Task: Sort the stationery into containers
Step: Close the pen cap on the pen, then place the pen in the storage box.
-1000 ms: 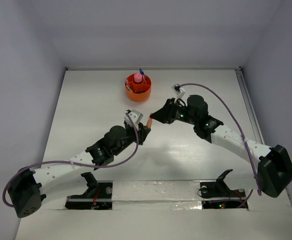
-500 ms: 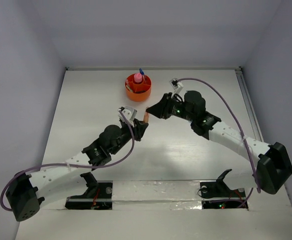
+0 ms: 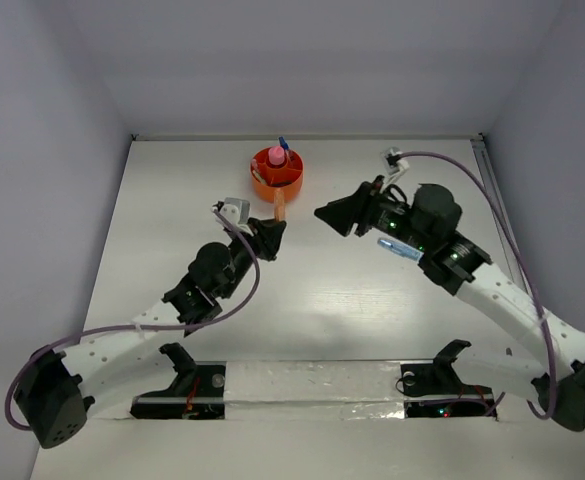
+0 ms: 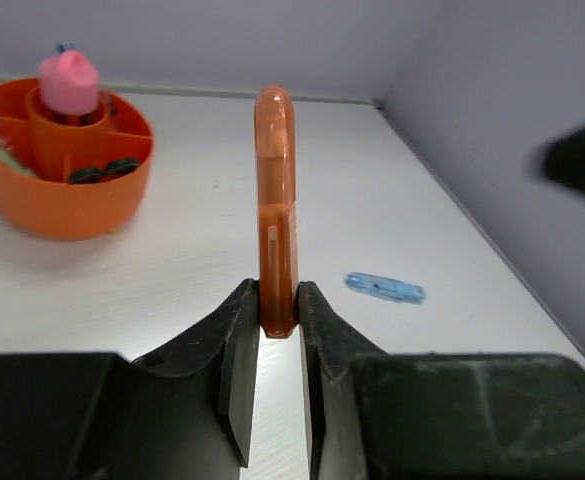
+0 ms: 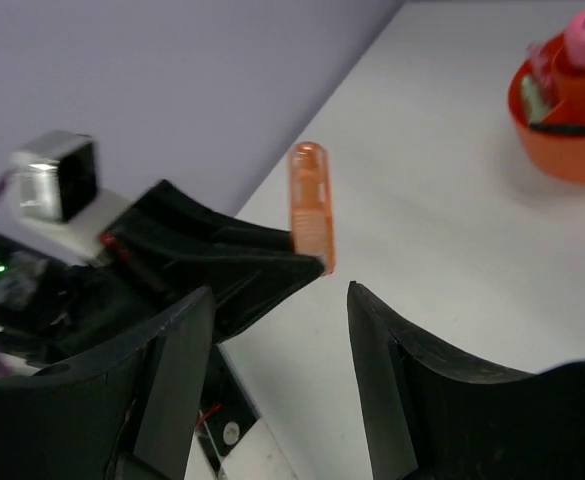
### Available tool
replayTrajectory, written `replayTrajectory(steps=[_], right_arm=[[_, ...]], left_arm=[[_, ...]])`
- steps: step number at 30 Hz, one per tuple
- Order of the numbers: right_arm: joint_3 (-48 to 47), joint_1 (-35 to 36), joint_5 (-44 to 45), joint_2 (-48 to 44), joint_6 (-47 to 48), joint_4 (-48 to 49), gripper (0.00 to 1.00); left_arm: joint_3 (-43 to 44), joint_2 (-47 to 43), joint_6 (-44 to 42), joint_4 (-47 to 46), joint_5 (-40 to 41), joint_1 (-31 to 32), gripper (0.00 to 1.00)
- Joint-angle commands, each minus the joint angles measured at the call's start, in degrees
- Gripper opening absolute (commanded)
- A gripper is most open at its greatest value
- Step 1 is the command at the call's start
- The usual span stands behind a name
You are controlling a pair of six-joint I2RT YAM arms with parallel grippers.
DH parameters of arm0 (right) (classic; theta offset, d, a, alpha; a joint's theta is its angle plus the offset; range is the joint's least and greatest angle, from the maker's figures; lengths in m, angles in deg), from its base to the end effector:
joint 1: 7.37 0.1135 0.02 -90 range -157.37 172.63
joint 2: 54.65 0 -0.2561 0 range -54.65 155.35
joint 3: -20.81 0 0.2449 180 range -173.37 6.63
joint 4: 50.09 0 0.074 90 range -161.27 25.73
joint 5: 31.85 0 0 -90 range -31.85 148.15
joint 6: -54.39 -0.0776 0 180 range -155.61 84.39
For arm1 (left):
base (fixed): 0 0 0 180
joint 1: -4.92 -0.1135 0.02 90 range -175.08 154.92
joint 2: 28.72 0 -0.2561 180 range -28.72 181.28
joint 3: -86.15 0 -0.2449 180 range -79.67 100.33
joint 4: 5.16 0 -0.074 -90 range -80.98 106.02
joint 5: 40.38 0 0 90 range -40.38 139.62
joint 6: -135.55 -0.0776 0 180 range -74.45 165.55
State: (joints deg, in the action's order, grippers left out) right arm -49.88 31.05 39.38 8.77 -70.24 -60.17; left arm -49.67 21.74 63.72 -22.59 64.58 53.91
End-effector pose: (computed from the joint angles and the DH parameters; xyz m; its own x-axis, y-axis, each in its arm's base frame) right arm 0.2161 0.2033 0.3663 -0.5091 0.2830 -0.8129 -0.6695 0.4634 0.5806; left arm 0.1769 -0.1729 0.3130 -0.0549 -0.3959 -0.9166 0.5743 0.7384 -0.3534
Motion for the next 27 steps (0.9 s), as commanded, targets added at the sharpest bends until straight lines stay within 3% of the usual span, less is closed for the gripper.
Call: replayTrajectory(steps=[1,10,15,27], right_arm=[[1.1,-1.7,3.5,-5.8,3.2,-2.0,0.62],[8.8,-3.9,4.9,-10.3,6.3,-6.6,0.61],[12.4,-3.9,3.7,-11.5,6.7,-6.5,0.61],[13.8,-4.4,1.3,-13.3,8.6,-8.8,0.6]], left_arm=[[3.0,3.3,3.8,-3.4,-0.5,-5.3,0.0],[13.4,18.4,6.8,-4.0,-3.7,-20.0,0.0],[22.1,30.3,5.8,-2.3,-2.0,-22.4,0.0],[27.2,44.4,4.6,-8.6,0.5,-23.5,0.0]])
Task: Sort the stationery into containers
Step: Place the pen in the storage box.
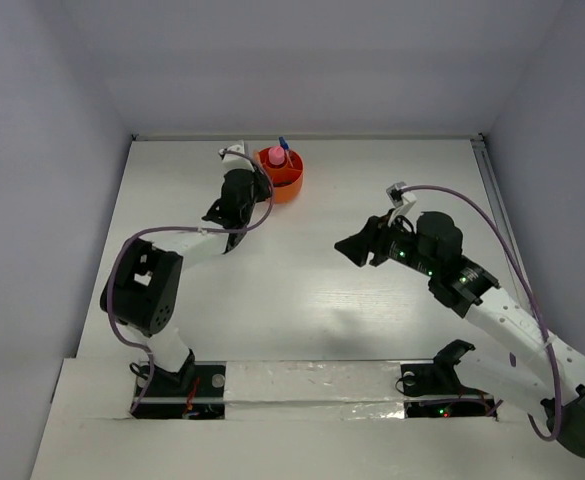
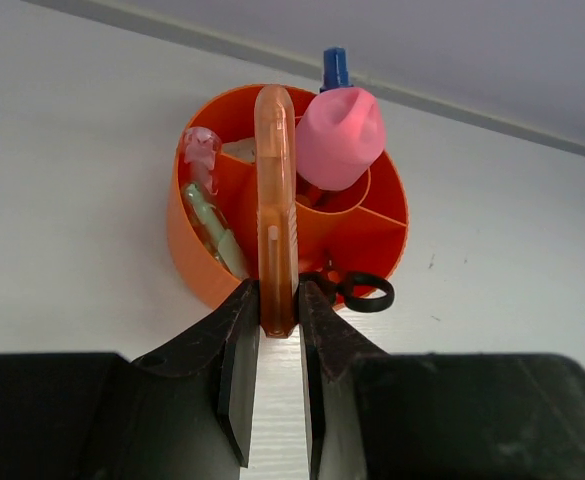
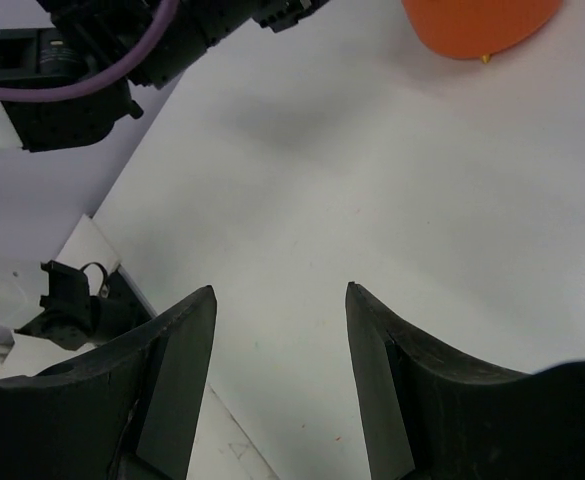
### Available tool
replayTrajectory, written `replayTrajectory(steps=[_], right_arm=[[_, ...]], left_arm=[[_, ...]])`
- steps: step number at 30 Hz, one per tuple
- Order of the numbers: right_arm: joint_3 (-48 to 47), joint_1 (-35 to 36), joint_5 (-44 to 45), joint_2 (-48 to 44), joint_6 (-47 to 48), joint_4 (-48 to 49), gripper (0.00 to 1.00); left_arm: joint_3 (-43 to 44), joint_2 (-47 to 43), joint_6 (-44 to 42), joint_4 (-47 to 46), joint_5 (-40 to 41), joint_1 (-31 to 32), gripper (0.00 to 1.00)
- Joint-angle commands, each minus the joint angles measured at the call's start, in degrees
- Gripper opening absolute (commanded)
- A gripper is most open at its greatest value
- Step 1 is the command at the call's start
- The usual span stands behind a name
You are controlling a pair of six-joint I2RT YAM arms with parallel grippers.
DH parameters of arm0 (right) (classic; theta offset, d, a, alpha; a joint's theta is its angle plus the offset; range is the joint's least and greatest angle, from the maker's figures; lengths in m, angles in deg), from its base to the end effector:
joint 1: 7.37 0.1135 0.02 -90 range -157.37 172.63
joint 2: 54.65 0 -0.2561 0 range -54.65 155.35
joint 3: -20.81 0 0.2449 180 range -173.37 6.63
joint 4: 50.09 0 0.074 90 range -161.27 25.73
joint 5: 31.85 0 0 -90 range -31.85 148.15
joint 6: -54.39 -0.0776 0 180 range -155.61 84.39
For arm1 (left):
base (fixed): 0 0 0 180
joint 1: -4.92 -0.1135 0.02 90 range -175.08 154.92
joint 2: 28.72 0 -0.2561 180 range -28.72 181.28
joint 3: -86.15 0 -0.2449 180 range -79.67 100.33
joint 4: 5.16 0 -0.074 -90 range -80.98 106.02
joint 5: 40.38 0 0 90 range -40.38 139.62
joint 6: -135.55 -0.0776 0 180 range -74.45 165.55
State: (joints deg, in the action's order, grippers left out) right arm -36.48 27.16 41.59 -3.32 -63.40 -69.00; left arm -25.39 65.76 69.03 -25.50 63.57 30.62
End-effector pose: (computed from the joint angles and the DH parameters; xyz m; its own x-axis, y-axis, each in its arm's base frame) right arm 0.1919 0.1589 0.3056 -0.5233 0.1824 -0.8324 -0.5970 0.6185 0.5109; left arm 0.3763 -0.1604 0.2466 -0.1634 -0.3505 -0.9222 0.1522 0.9146 -0.3746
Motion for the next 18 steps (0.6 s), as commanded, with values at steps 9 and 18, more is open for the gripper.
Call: replayTrajectory(steps=[9,18], right_arm=[[0.4,-0.5,-3.7,-1.5,1.7,-0.9,0.6],[0.0,-0.5,-4.7,-1.1,1.9,-2.5,0.6]], left_arm=[[6.6,6.7,-3.1,-7.6,2.2,-0.2,0.0],[9.2,10.9,-4.9,-8.2,3.0,-0.7,0.0]])
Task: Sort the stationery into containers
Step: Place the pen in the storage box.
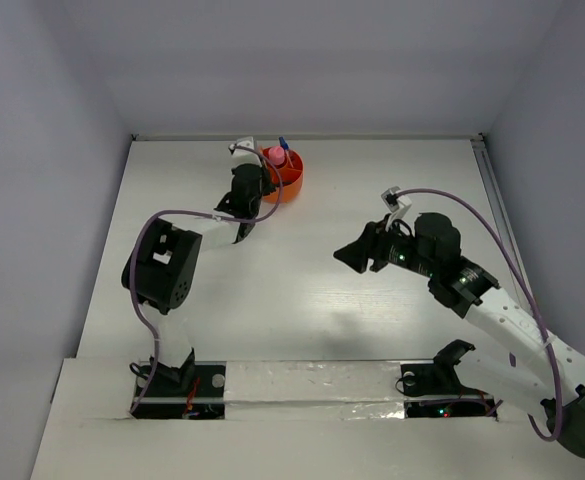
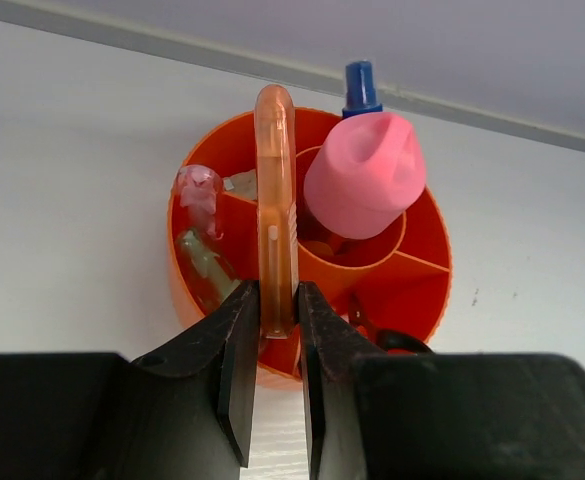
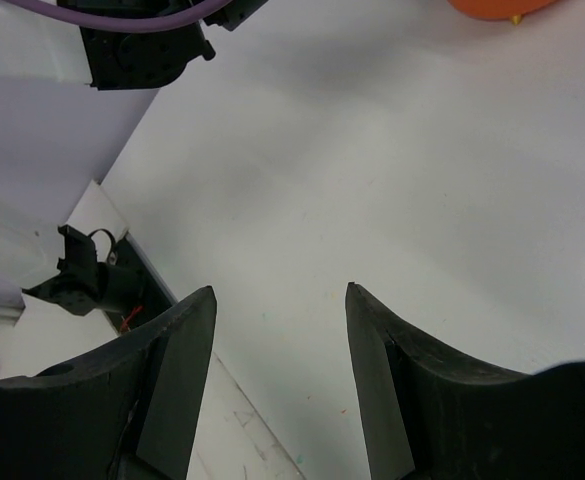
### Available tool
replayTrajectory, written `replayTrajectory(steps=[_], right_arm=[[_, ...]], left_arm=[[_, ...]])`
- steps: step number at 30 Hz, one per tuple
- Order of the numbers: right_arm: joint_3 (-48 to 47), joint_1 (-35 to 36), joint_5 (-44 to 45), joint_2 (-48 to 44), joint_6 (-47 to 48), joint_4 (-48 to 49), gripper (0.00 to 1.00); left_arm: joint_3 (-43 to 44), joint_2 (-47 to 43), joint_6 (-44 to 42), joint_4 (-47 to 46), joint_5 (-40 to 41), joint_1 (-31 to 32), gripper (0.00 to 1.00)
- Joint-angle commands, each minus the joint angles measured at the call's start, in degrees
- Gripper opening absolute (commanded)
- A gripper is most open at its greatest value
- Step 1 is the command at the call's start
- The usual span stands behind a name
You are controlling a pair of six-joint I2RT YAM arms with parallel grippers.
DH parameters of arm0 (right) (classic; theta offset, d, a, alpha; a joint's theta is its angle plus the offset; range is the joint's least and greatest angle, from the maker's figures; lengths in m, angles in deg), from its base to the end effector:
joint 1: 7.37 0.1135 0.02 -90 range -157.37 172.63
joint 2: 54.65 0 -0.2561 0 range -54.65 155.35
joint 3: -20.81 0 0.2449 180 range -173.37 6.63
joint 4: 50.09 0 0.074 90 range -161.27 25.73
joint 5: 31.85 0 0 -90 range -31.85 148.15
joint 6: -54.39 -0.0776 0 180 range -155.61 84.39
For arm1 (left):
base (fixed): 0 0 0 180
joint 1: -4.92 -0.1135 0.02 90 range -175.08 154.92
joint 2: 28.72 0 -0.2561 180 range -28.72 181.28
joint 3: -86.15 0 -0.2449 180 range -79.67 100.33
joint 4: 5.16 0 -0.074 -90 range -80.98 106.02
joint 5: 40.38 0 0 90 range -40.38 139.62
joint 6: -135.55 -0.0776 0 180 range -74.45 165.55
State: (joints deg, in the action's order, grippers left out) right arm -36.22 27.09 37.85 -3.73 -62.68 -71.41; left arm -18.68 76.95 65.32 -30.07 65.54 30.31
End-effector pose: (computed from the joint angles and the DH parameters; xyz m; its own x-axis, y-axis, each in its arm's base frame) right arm 0.1857 0.1601 0.2999 -0.5597 0.1335 -0.8178 -0.6199 0.5875 0.5202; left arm 0.4139 -0.1729 0.2213 -0.1389 -0.2941 -0.9456 0.1262 0.9418 -0.3115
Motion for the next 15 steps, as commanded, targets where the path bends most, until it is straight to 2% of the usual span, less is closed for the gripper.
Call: replayTrajectory(steps=[1,6,9,12,13,15], right_arm=[[-0.2,-0.4,-1.2,-0.6,1.1,-0.1,0.6],[0.7,-0.4,-1.8,0.1,0.6,0.4,0.6],[1.3,-0.4,-1.2,-0.4,0.3,0.7,0.6],[1.1,-0.4,-0.8,-0.4,0.0,0.5,0.6],[1.0,-0.4,-0.7,-0.4,0.1,0.5,0.6],[1.0,-0.4,-0.4,-0.4,0.0,0.3,0.6]], left_arm=[[2.5,0.1,-1.2,-3.8,1.2,-0.4,0.0],[2.8,0.9,-1.5,-4.0,1.9,-1.0,0.09],[2.0,0.9,-1.4,-4.7,2.0,-1.0,0.22],[1.3,0.3,-1.3,-5.0,2.4,-1.0,0.39],[1.1,0.2,-1.3,-5.1,2.3,-1.0,0.48],[0.9,-0.5,-1.3,-5.6,1.9,-1.0,0.53]])
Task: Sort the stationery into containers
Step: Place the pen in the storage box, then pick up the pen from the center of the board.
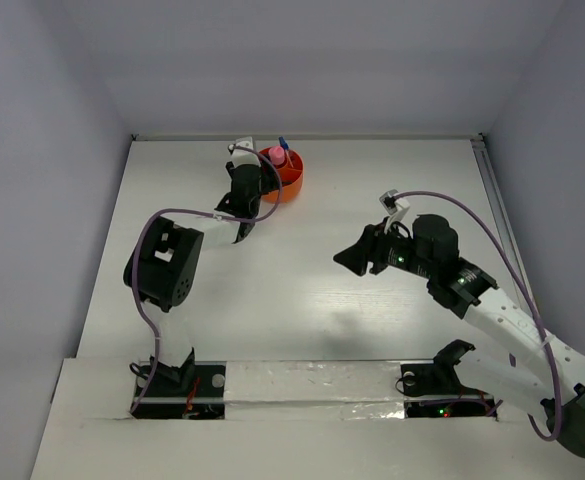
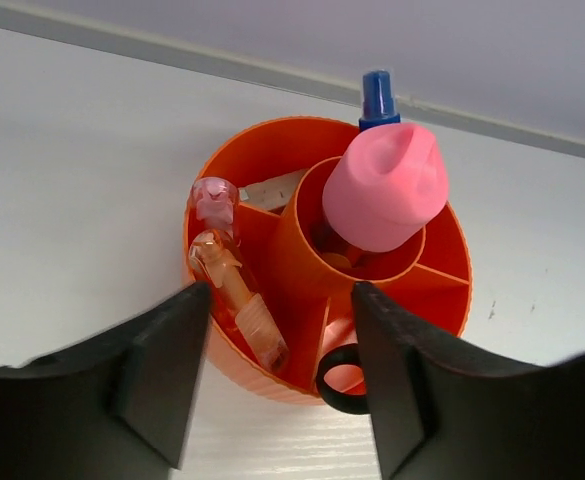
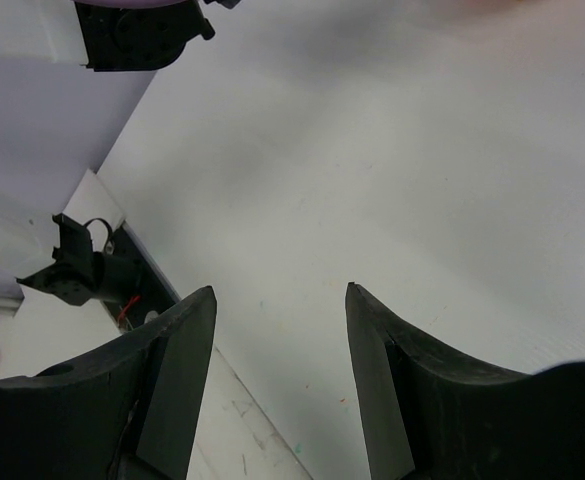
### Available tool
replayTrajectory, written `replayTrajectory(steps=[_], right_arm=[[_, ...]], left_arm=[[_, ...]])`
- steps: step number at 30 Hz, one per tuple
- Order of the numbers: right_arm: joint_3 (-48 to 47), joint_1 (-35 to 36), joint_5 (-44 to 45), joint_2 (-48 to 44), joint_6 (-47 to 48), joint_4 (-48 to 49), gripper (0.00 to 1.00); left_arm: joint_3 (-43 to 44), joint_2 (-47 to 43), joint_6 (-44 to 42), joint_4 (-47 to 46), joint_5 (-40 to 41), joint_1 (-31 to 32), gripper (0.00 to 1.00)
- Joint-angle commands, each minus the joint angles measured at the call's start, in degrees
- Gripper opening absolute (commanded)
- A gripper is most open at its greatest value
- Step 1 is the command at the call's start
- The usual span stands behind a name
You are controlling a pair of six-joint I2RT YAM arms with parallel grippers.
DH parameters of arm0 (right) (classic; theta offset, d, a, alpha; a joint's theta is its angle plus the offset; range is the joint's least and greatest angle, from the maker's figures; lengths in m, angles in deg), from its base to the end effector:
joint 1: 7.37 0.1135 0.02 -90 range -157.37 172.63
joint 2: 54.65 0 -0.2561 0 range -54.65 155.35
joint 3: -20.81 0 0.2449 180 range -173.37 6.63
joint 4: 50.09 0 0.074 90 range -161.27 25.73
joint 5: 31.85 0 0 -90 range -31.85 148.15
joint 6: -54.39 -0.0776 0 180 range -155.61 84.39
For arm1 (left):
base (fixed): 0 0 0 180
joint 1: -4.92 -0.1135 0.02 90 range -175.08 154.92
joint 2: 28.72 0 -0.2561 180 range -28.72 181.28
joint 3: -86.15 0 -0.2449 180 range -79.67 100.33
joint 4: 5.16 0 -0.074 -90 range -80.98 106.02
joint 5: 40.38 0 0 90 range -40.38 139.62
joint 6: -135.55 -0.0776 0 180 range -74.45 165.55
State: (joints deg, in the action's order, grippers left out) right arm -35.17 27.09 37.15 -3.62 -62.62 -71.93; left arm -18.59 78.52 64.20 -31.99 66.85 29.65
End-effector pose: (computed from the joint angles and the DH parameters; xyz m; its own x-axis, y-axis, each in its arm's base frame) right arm 0.1847 0.1605 0.2912 -0.5817 0.1150 -0.8052 -0.6137 0.5876 0.5273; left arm 0.4194 -0.1679 0.2151 -0.1193 -0.2813 -0.9522 0.0986 0.9509 -0.2933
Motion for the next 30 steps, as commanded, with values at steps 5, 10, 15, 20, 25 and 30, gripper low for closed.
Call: replayTrajectory(steps=[5,10,15,20,25,30], right_arm=[[0.0,-0.4,2.5,-0.8,0.3,0.0,0.6],[-1.4,-0.4,10.1,0.2,1.7,-3.6,0.42],[-3.2,-2.4,19.0,3.7,3.9,-10.2,0.15],[-3.5,-3.7,28.1,8.7,3.1,-13.0,0.13],[-5.9,-4.9,36.2,14.8,4.2,-15.4,0.26],[-17.2,-4.9,34.8,26.8,12.0,-22.0,0.58]], left_arm=[[-1.0,-4.7,0.2,-5.1,-0.8,-0.3,0.59],[-3.9,-11.9,-0.1,-6.4,-2.6,-0.3,0.59],[-7.1,-22.0,-3.3,-6.3,-0.9,2.7,0.6],[-14.6,-36.1,-2.9,-5.1,1.3,9.3,0.6],[-23.7,-48.0,2.7,-4.1,-0.2,16.6,0.59],[-29.3,-55.0,6.3,1.6,-4.9,17.9,0.59]])
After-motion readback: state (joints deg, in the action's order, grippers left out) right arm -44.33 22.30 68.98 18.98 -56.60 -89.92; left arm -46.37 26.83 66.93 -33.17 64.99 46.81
